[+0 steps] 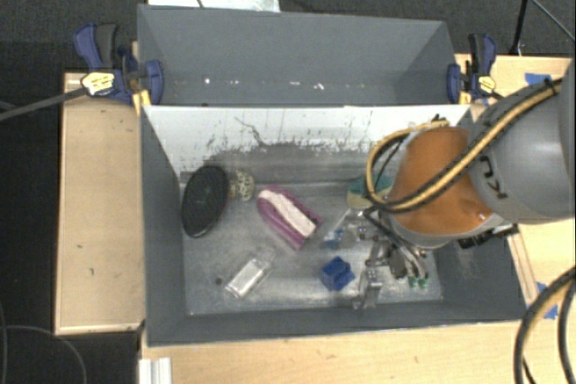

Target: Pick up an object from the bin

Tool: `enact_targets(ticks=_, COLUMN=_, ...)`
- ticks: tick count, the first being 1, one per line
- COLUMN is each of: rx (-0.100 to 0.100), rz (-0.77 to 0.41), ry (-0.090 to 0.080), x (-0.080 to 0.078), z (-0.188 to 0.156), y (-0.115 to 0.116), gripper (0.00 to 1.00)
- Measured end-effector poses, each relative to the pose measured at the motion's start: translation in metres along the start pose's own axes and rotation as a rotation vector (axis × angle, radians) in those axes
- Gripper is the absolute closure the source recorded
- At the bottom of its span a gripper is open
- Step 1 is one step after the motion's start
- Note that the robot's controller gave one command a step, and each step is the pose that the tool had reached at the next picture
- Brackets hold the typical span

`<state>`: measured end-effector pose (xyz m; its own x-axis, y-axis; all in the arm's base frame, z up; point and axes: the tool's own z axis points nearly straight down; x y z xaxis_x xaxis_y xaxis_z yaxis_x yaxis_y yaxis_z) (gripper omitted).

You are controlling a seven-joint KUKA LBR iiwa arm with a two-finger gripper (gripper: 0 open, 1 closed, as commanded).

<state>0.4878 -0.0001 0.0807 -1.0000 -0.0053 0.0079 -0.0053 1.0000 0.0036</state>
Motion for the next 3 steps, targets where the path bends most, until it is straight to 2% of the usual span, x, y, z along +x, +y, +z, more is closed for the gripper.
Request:
enact_targets(ticks=1, rx=0.002, rz=0.069, ry=-0.015, x=0.007, z=0.01, y=0.027, gripper=0.0)
enact_targets(ticks=2, rx=0.003, rz=0.067, ry=-0.01, x=0.009, z=0.011, y=0.026, gripper=1.0)
enact_targets(ticks=3, rx=0.002, rz=0.017, ry=-0.019, x=-0.006, z=-0.138, y=0.026, gripper=1.0)
